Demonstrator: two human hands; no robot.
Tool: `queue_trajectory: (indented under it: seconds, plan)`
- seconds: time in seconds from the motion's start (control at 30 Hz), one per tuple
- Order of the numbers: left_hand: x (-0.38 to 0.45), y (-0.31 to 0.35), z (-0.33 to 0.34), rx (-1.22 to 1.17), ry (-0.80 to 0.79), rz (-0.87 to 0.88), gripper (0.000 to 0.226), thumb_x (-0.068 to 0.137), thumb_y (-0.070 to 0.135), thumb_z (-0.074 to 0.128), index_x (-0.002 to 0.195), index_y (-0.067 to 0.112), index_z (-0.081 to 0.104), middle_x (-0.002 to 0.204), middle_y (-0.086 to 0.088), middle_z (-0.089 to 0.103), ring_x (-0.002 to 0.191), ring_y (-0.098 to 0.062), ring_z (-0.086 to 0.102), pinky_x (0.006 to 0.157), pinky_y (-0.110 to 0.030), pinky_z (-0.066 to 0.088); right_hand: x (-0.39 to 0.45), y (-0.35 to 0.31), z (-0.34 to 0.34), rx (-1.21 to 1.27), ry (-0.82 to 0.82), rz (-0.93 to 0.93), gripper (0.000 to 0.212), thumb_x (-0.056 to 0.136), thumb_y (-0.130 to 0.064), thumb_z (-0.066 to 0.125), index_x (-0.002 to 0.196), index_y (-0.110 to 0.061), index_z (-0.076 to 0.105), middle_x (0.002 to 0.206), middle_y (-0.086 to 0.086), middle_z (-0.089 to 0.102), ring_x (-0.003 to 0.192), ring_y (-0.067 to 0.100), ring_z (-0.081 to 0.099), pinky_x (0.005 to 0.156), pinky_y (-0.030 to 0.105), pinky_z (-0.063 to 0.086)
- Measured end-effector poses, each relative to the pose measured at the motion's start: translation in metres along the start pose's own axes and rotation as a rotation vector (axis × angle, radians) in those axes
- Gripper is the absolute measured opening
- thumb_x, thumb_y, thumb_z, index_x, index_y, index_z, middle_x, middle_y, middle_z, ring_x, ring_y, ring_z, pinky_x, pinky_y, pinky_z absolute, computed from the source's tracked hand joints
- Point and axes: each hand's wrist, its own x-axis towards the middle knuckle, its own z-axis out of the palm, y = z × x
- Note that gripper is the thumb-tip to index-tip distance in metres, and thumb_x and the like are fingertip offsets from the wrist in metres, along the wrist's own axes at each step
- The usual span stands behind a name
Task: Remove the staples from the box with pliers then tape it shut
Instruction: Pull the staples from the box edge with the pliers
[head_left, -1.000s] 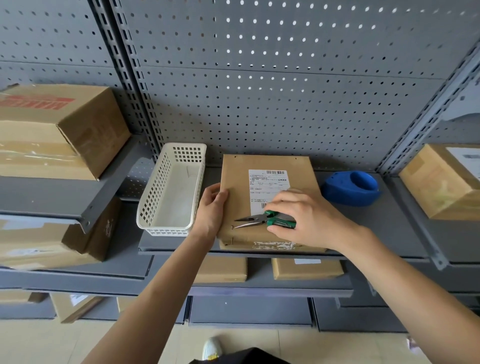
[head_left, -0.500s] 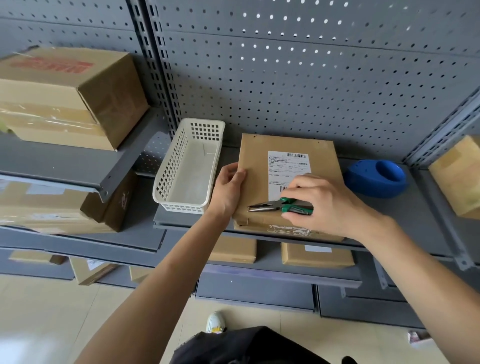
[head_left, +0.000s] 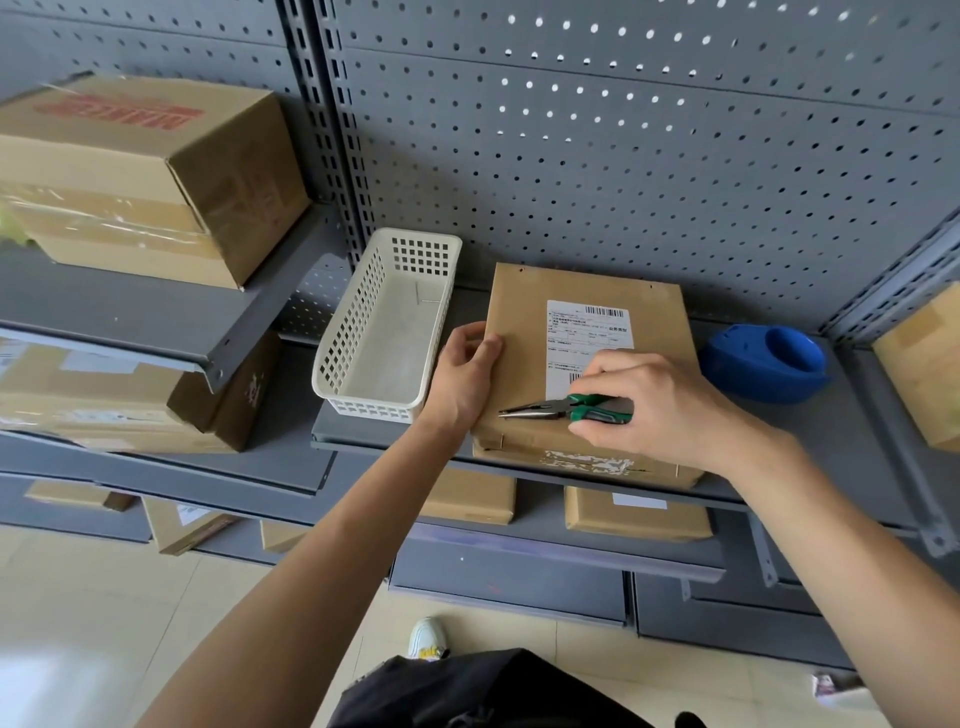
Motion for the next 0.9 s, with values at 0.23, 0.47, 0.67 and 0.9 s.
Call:
queue_trajectory:
  seconds: [0.23, 0.47, 0.67, 0.9]
  plan:
    - [0.0, -0.001, 0.0, 0.004, 0.001, 0.016, 0.038, 0.101, 0.042, 0.052, 0.134, 0.024, 0.051, 0.12, -0.001, 0.062, 0.107, -0.018, 0.065, 0.09, -0.035, 0.057, 0.001, 0.001, 0.001, 0.067, -0.007, 0.031, 0.052, 0.084, -0.061, 0.063, 0.112, -0.021, 0.08, 0.1, -0.02, 0.065, 0.093, 0.009, 0.063, 0.079, 0.042, 0.057]
    - [0.001, -0.001, -0.001, 0.005, 0.001, 0.024, 0.037, 0.101, 0.041, 0.052, 0.135, 0.024, 0.051, 0.121, -0.001, 0.062, 0.106, -0.017, 0.064, 0.085, -0.029, 0.055, 0.001, 0.001, 0.002, 0.096, 0.009, 0.027, 0.043, 0.087, -0.047, 0.075, 0.116, -0.015, 0.08, 0.103, -0.014, 0.068, 0.095, 0.009, 0.062, 0.084, 0.039, 0.056]
    - [0.001, -0.001, -0.001, 0.016, 0.0, 0.025, 0.038, 0.102, 0.041, 0.051, 0.135, 0.024, 0.05, 0.122, -0.002, 0.062, 0.107, -0.017, 0.064, 0.088, -0.032, 0.056, 0.0, 0.002, 0.0, 0.137, -0.007, 0.041, 0.054, 0.085, -0.058, 0.066, 0.116, -0.016, 0.079, 0.102, -0.015, 0.067, 0.095, 0.008, 0.063, 0.082, 0.037, 0.056]
    - [0.004, -0.002, -0.001, 0.015, 0.015, 0.024, 0.031, 0.101, 0.041, 0.052, 0.129, 0.027, 0.054, 0.116, -0.001, 0.065, 0.103, -0.018, 0.067, 0.093, -0.043, 0.057, 0.006, 0.014, 0.006, 0.299, 0.113, 0.06, 0.029, 0.091, -0.029, 0.078, 0.114, -0.012, 0.079, 0.102, -0.011, 0.068, 0.1, 0.011, 0.065, 0.085, 0.03, 0.053]
